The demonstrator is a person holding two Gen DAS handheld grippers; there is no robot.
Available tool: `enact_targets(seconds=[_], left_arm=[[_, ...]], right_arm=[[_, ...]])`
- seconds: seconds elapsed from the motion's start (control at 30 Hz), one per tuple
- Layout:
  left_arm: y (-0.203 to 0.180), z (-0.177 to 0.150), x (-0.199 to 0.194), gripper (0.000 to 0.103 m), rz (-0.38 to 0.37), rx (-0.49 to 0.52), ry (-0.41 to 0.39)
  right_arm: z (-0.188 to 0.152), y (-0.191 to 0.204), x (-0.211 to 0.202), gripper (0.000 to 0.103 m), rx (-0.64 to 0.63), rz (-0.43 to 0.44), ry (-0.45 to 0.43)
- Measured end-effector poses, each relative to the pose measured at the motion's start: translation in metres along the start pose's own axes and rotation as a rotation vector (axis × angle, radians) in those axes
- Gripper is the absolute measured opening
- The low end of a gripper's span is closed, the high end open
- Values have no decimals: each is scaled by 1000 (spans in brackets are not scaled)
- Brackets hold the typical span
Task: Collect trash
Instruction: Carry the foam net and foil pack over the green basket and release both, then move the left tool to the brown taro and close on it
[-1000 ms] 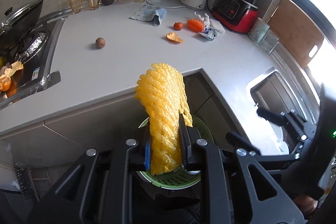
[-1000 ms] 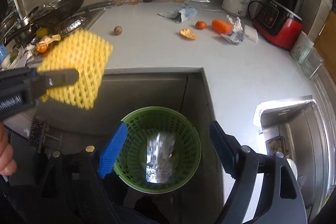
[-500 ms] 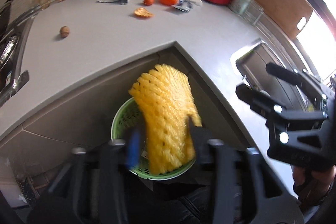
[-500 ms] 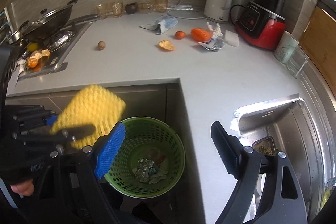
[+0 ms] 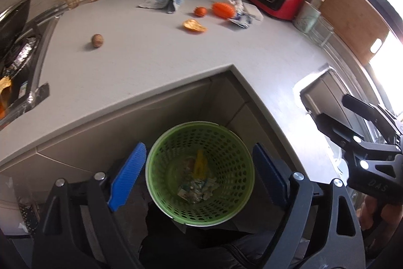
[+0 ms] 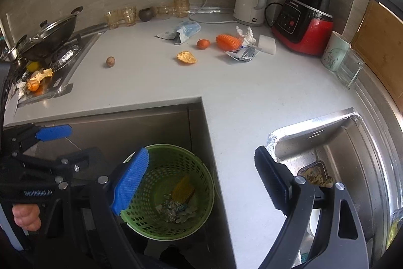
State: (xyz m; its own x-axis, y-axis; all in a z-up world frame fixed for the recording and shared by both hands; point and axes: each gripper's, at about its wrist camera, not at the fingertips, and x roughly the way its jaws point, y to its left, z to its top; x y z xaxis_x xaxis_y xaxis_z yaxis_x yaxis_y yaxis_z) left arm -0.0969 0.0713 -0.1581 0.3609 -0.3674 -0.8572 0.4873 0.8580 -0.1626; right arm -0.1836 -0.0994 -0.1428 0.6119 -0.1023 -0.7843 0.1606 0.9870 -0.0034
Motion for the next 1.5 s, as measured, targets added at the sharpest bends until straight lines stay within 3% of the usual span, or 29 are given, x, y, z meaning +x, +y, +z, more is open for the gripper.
enact_targets(seconds=[0.2,0.3,0.53,0.73,1.07,1.17,1.5], left_arm=[[18,8,-5,83,53,-39,-28],[32,14,-10,88,86,-47,-58],[76,44,-16,95,151,-63,-140],[123,82,10,95,146,-110,-141],[183,139,90,95,139,-196,-80],[192,151,112,92,153,-204,-59],[203,167,154,63,202,-224,4]], right_arm=[[6,1,5,86,-4,9,3],[10,2,9,86,-7,14,4],[28,14,20,96,-12,10,-7],[54,28,38,101,-8,-22,-23],[96,41,93,101,39,-75,22],[106,41,112,101,53,-79,42],[126,39,151,101,75,-99,79]])
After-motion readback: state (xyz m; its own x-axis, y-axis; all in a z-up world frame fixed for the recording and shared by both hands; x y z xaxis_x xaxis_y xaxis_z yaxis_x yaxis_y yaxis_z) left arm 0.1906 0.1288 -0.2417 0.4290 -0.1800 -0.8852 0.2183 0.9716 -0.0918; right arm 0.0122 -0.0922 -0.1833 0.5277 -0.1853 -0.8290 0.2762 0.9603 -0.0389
